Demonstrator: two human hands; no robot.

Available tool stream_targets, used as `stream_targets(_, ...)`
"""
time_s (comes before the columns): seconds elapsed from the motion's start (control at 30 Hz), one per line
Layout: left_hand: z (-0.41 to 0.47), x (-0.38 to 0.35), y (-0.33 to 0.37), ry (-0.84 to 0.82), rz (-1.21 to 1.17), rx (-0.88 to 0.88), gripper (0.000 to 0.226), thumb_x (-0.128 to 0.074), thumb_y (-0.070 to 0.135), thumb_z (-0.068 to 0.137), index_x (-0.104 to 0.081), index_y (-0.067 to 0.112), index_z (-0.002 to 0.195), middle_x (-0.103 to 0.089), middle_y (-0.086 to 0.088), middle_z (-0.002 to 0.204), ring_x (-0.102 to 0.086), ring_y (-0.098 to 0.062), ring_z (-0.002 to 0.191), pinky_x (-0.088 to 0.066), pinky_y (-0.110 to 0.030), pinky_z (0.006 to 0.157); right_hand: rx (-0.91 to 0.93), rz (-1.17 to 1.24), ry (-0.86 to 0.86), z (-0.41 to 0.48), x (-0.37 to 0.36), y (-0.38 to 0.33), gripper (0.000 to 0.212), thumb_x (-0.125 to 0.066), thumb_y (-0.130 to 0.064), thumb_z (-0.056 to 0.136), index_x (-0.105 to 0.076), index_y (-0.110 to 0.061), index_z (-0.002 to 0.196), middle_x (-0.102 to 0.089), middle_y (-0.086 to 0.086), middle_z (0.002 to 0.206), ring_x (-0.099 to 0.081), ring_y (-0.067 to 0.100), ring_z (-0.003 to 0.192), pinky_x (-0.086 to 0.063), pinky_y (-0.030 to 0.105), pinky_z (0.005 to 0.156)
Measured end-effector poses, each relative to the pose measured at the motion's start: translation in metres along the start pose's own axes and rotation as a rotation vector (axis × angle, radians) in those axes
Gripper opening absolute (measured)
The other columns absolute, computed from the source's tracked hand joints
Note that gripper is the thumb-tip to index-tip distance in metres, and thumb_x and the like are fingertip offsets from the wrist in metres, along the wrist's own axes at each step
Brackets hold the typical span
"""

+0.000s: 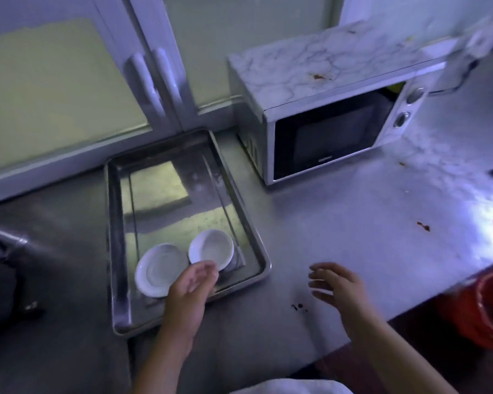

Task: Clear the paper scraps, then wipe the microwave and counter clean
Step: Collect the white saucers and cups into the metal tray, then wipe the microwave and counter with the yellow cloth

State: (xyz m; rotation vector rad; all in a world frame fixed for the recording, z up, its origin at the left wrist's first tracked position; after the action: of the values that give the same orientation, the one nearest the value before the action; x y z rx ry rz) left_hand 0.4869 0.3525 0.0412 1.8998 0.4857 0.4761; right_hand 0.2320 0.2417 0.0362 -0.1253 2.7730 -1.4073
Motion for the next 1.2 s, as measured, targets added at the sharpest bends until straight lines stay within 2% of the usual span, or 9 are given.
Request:
stream_targets(0.07, -0.015, -0.017, -0.003, -0.140, -0.036, 0.022, 0.017, -0.074, 0.032, 0.081, -0.075, 0.029, 0.097, -0.075, -0.002, 0.100, -0.068, -0.011, 0.091, -0.056, -0.028, 0.078, 0.010, 0.027, 0.059, -0.020, 0.003, 0.005, 0.017, -0.055, 0.001, 0.095, -0.071, -0.002, 0.090, -0.067, 0.013, 0.080, -0.065, 0.026, 0.076, -0.054, 0.039, 0.076)
stream_targets(0.17, -0.021, -0.039, -0.011, -0.356, -0.011, 0.050, 0.010, -0.070, 0.015, 0.090, -0.076, 0.017, 0.098, -0.073, -0.013, 0.098, -0.065, -0.017, 0.085, -0.053, -0.035, 0.082, 0.021, 0.071, 0.129, -0.047, 0.019, 0.014, 0.016, -0.055, 0.002, 0.095, -0.070, -0.001, 0.092, -0.067, 0.012, 0.080, -0.064, 0.025, 0.075, -0.052, 0.035, 0.071)
stream_targets(0.37, -0.022, -0.084, -0.013, -0.413, 0.064, 0.076, 0.010, -0.068, 0.008, 0.091, -0.074, 0.014, 0.097, -0.073, -0.008, 0.088, -0.063, -0.016, 0.081, -0.052, -0.033, 0.078, 0.075, 0.198, 0.366, -0.083, 0.096, 0.039, 0.017, -0.057, 0.005, 0.092, -0.074, 0.000, 0.089, -0.071, 0.019, 0.082, -0.064, 0.028, 0.075, -0.049, 0.037, 0.072)
stream_targets(0.5, -0.037, -0.144, -0.013, -0.558, 0.163, 0.121, 0.016, -0.066, -0.006, 0.089, -0.072, 0.009, 0.092, -0.069, -0.008, 0.085, -0.058, -0.016, 0.073, -0.047, -0.024, 0.063, 0.064, 0.288, 0.453, -0.084, 0.160, 0.060, 0.018, -0.055, 0.006, 0.092, -0.072, 0.002, 0.089, -0.068, 0.024, 0.086, -0.060, 0.031, 0.078, -0.047, 0.040, 0.076)
stream_targets(0.6, -0.052, -0.193, -0.007, -0.672, 0.249, 0.135, 0.017, -0.065, -0.008, 0.088, -0.071, 0.007, 0.093, -0.069, -0.007, 0.086, -0.058, -0.016, 0.073, -0.047, -0.024, 0.061, 0.047, 0.385, 0.488, -0.077, 0.207, 0.066, 0.018, -0.054, 0.008, 0.092, -0.070, 0.004, 0.088, -0.063, 0.027, 0.086, -0.056, 0.029, 0.074, -0.044, 0.035, 0.068)
stream_targets(0.7, -0.070, -0.251, 0.001, -0.679, 0.270, 0.173, 0.016, -0.062, -0.010, 0.090, -0.068, 0.004, 0.093, -0.066, -0.011, 0.086, -0.056, -0.016, 0.070, -0.045, -0.024, 0.059, 0.080, 0.435, 0.521, -0.066, 0.262, 0.055, 0.016, -0.055, 0.006, 0.092, -0.071, 0.003, 0.091, -0.066, 0.027, 0.089, -0.058, 0.030, 0.078, -0.044, 0.038, 0.074)
stream_targets(0.8, -0.095, -0.320, 0.017, -0.729, 0.262, 0.216, 0.013, -0.061, -0.004, 0.091, -0.068, 0.003, 0.099, -0.070, -0.009, 0.087, -0.062, -0.017, 0.071, -0.050, -0.023, 0.060, 0.145, 0.481, 0.527, -0.058, 0.321, 0.037, 0.018, -0.057, 0.003, 0.091, -0.074, -0.004, 0.089, -0.071, 0.019, 0.089, -0.060, 0.031, 0.085, -0.044, 0.045, 0.081)
stream_targets(0.97, -0.121, -0.437, 0.040, -0.776, 0.259, 0.113, 0.014, -0.062, -0.001, 0.092, -0.069, 0.005, 0.102, -0.071, -0.008, 0.091, -0.064, -0.016, 0.079, -0.052, -0.023, 0.068, 0.157, 0.489, 0.516, -0.041, 0.409, 0.024, 0.017, -0.055, 0.001, 0.093, -0.072, -0.003, 0.091, -0.069, 0.016, 0.086, -0.060, 0.030, 0.084, -0.052, 0.035, 0.071)
stream_targets(1.2, -0.126, -0.540, 0.038, -0.789, 0.270, 0.165, 0.014, -0.065, 0.005, 0.092, -0.072, 0.010, 0.102, -0.076, -0.008, 0.097, -0.069, -0.015, 0.086, -0.056, -0.031, 0.081, 0.160, 0.440, 0.470, -0.020, 0.485, 0.003, 0.016, -0.056, 0.000, 0.094, -0.072, -0.001, 0.095, -0.072, 0.015, 0.085, -0.065, 0.024, 0.081, -0.054, 0.038, 0.078)
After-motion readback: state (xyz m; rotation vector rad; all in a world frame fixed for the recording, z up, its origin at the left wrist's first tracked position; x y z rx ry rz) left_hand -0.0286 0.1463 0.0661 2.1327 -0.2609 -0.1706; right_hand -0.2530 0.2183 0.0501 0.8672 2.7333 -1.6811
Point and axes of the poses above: each hand's wrist, its own z-axis towards the middle knuckle, its own x-axis out of the back of the hand, y = z × x, the point moved 1 cm from there along z, towards the middle knuckle
